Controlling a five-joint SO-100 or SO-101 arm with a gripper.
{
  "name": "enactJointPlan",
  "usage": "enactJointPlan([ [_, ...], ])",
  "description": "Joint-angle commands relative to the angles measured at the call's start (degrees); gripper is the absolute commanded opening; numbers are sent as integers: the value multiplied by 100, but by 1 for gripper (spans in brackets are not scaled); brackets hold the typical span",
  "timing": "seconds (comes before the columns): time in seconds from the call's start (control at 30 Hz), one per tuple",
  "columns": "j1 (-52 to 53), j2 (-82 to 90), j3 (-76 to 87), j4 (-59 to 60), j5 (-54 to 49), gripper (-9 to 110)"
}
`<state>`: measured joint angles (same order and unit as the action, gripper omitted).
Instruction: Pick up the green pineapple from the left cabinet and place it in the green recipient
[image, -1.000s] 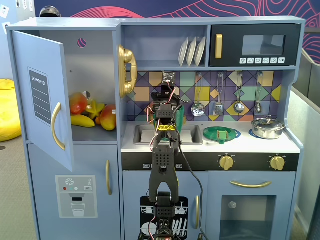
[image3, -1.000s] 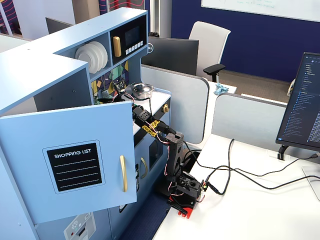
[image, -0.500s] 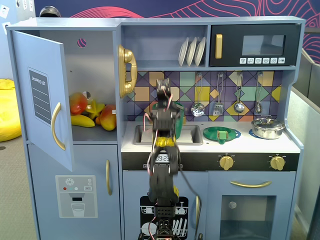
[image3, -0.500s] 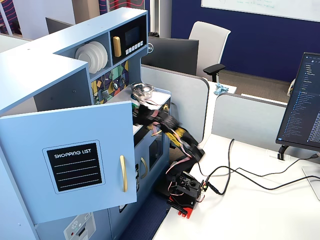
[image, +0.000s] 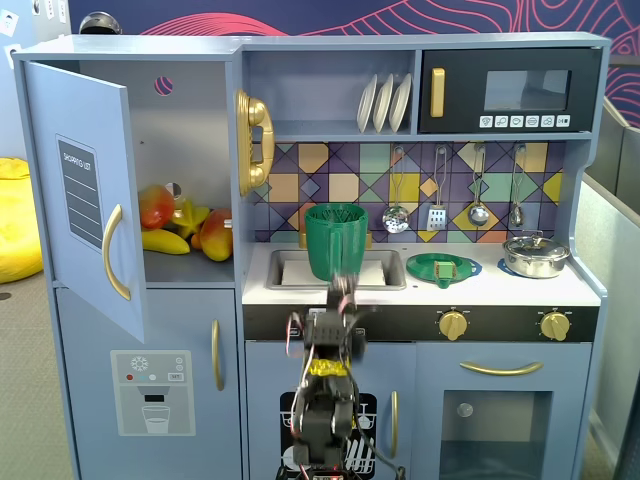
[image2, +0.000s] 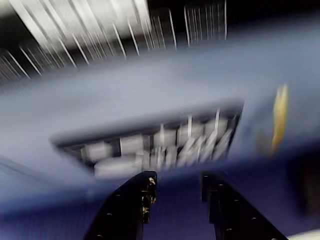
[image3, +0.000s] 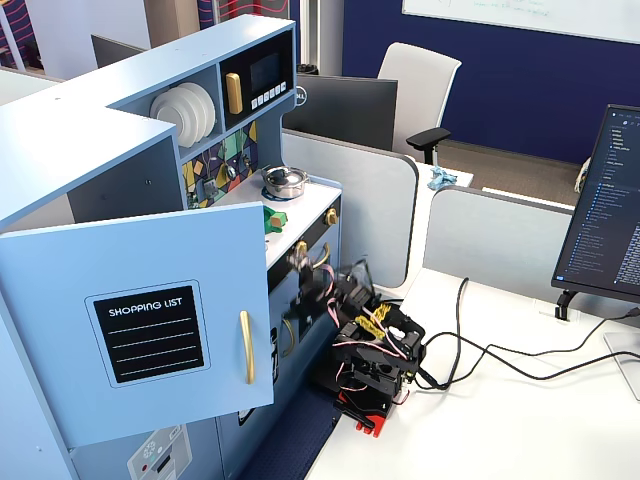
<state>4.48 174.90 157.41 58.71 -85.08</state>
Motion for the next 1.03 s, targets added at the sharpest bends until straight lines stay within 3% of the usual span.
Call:
enactJointPlan([
  [0.0, -202, 466, 923, -220, 545, 0],
  [0.23, -290, 712, 1433, 554, 817, 0],
  [0.43, -334, 712, 1433, 1573, 97, 8],
  [0.7, -308, 721, 1433, 2716, -826, 8],
  [1.0, -492, 721, 1433, 2909, -246, 9],
])
